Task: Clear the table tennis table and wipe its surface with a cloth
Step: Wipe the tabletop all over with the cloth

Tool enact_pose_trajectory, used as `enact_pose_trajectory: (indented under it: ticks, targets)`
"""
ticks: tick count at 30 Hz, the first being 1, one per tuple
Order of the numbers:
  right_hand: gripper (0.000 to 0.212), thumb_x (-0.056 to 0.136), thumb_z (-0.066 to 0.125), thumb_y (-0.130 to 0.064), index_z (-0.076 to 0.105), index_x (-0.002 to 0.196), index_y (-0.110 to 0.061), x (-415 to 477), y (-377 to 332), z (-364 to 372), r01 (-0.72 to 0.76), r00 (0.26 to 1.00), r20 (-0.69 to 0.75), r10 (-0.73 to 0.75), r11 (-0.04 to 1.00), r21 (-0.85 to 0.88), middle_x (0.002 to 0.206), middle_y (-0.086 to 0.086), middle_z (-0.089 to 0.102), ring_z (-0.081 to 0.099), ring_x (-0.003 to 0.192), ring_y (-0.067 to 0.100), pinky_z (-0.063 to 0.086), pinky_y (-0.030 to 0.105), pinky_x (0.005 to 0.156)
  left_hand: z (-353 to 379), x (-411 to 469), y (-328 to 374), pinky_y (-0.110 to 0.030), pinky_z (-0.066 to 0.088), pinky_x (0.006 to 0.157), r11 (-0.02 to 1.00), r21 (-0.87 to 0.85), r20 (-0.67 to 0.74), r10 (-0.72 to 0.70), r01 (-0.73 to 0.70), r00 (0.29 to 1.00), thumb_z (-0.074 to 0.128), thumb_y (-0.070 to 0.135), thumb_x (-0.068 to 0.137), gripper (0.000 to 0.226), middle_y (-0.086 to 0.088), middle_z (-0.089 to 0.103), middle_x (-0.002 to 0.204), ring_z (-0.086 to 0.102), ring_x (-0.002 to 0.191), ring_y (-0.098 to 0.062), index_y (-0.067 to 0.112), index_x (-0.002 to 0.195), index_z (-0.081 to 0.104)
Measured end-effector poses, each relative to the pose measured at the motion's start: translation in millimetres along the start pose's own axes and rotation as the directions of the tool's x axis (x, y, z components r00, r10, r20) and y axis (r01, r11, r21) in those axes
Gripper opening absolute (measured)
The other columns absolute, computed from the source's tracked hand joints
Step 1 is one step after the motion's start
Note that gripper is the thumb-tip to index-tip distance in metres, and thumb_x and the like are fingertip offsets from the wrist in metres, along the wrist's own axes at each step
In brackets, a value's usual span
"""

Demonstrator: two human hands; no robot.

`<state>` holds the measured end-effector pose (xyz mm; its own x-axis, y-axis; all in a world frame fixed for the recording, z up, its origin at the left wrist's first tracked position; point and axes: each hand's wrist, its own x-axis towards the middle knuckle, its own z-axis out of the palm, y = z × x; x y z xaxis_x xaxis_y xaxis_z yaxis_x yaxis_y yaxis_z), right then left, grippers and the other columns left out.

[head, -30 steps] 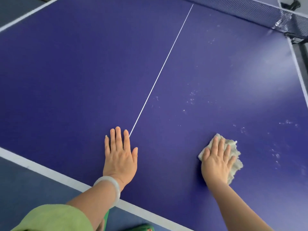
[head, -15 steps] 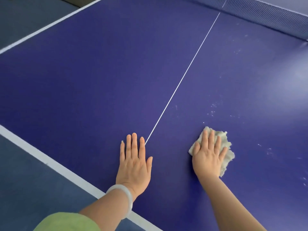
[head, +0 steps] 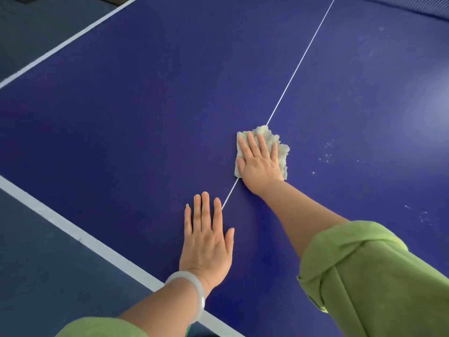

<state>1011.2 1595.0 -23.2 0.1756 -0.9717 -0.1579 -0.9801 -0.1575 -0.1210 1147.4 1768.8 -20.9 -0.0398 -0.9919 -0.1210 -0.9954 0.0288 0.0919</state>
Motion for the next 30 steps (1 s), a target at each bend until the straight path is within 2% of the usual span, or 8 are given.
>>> enact_pose_trajectory:
  ticks: [6,12,16,18,23,26,28,30]
  targets:
    - [0.059,0.104,0.011,-0.039,-0.013,0.156,-0.027,-56.2,16.3,10.1,-0.355,0.931,-0.044,0.362,0.928,0.117,0.165,-0.003,-0.012,-0.013,0.152,0.024,-0.01,0.056,0.12,-0.7,-2.0,-1.7,-0.056,0.015,0.12,1.0,0.027,0.006,0.003,-0.003,1.0,0.011,0.049,0.099,0.07,-0.021,0.008,0.161,0.005,0.15,-0.037,0.007,0.154,0.016]
    - [0.058,0.103,0.01,-0.041,-0.015,0.155,-0.035,-194.7,42.6,30.2,-0.441,0.887,-0.085,0.454,0.887,0.136,0.164,-0.01,-0.015,-0.019,0.15,0.013,-0.014,0.046,0.121,-4.3,-1.8,-0.8,-0.058,0.017,0.118,1.0,0.007,-0.009,0.024,-0.024,1.0,0.018,0.045,0.097,0.071,-0.025,0.018,0.159,0.014,0.148,-0.04,0.002,0.151,0.027]
    - [0.058,0.104,0.016,-0.038,-0.015,0.152,-0.033,-227.4,75.7,22.1,-0.801,0.572,0.004,0.821,0.557,0.222,0.166,-0.005,-0.008,-0.011,0.152,0.019,-0.007,0.051,0.121,-5.1,-2.1,-1.3,-0.058,0.014,0.119,0.999,0.013,0.021,0.034,-0.035,0.999,0.018,0.044,0.097,0.071,-0.027,0.015,0.159,0.013,0.148,-0.042,0.001,0.152,0.024]
    - [0.059,0.104,0.014,-0.038,-0.016,0.153,-0.028,-219.7,46.0,22.6,-0.835,0.509,-0.002,0.861,0.494,0.242,0.166,-0.002,-0.011,-0.012,0.152,0.022,-0.006,0.053,0.12,-4.4,-2.0,-1.8,-0.058,0.013,0.119,1.0,0.011,0.028,0.025,-0.025,0.999,0.019,0.044,0.096,0.071,-0.027,0.015,0.159,0.012,0.148,-0.042,0.001,0.152,0.024]
    - [0.06,0.101,0.022,-0.037,0.009,0.158,-0.024,-249.1,-56.5,42.9,-0.48,0.856,-0.108,0.506,0.855,0.197,0.166,-0.003,0.005,0.002,0.153,0.022,0.004,0.051,0.122,-3.4,-3.4,-5.2,-0.058,0.011,0.119,0.999,0.005,0.027,0.045,-0.045,0.999,0.023,0.042,0.096,0.07,-0.027,0.015,0.159,0.01,0.148,-0.042,0.0,0.152,0.023]
    - [0.058,0.101,0.028,-0.038,0.02,0.157,-0.026,-304.4,-29.2,48.8,-0.394,0.906,-0.106,0.411,0.907,0.147,0.165,-0.006,0.015,0.013,0.152,0.02,0.014,0.05,0.12,-2.4,-2.5,-4.3,-0.058,0.01,0.119,0.998,-0.025,0.011,0.053,-0.053,0.999,0.031,0.037,0.1,0.064,-0.028,0.015,0.158,0.01,0.148,-0.043,0.0,0.152,0.024]
    - [0.059,0.1,0.02,-0.041,0.014,0.157,-0.029,-337.9,4.6,50.0,-0.573,0.805,-0.103,0.585,0.81,0.12,0.164,-0.008,0.013,0.009,0.153,0.017,0.009,0.048,0.122,-3.3,-3.4,-3.6,-0.058,0.009,0.119,0.998,-0.031,0.033,0.055,-0.054,0.998,0.029,0.041,0.097,0.069,-0.028,0.014,0.158,0.009,0.148,-0.043,0.0,0.152,0.023]
    - [0.057,0.098,0.009,-0.044,-0.004,0.154,-0.037,-349.2,26.6,47.4,-0.787,0.597,-0.035,0.801,0.594,0.168,0.165,-0.009,0.002,-0.004,0.152,0.012,-0.003,0.044,0.123,-3.7,-4.0,-4.0,-0.057,0.008,0.12,0.998,-0.02,0.048,0.06,-0.059,0.997,0.025,0.043,0.097,0.071,-0.028,0.012,0.159,0.007,0.148,-0.043,0.001,0.153,0.02]
